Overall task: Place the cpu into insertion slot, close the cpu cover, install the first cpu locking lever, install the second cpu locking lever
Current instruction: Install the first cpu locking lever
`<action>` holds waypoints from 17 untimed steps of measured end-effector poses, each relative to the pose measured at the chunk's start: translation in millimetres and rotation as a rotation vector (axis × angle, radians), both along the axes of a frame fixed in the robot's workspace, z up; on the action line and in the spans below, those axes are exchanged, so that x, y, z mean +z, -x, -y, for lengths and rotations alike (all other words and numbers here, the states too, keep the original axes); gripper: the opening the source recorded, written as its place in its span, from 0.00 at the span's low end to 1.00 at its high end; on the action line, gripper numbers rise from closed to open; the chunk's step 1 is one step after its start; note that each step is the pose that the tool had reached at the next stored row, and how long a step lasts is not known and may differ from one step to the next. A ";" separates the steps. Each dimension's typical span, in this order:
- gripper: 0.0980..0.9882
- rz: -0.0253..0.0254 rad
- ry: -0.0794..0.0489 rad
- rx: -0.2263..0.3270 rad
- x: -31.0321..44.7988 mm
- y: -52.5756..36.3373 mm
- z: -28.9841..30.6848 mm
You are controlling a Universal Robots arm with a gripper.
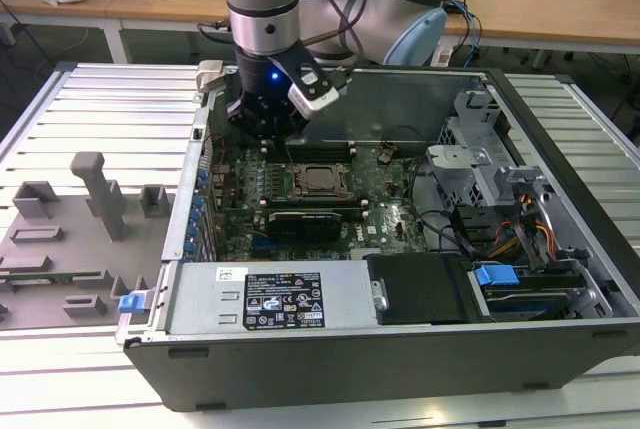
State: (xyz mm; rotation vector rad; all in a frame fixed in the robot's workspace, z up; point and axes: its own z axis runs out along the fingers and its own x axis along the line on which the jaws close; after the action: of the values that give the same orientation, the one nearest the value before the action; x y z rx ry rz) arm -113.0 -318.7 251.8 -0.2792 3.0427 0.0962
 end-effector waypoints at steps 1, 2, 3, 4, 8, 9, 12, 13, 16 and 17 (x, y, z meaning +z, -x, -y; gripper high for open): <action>0.01 0.0002 -0.011 0.000 0.0 0.4 0.0; 0.01 0.0005 -0.022 0.000 0.0 1.0 0.0; 0.01 0.0006 -0.032 0.000 -0.1 2.0 0.0; 0.01 0.0006 -0.045 0.000 -0.2 3.3 0.0; 0.01 0.0009 -0.095 0.000 -0.7 8.1 0.0; 0.01 0.0009 -0.106 0.000 -0.8 8.9 0.0; 0.01 0.0014 -0.152 0.000 -1.1 7.3 0.0; 0.01 0.0014 -0.152 0.000 -1.6 2.8 0.0; 0.01 0.0014 -0.152 0.000 -2.1 -1.0 0.0; 0.01 0.0014 -0.152 0.000 -2.2 -2.0 0.0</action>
State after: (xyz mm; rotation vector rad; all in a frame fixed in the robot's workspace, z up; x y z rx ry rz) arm -111.0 -318.7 249.6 -0.2673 3.0127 0.3250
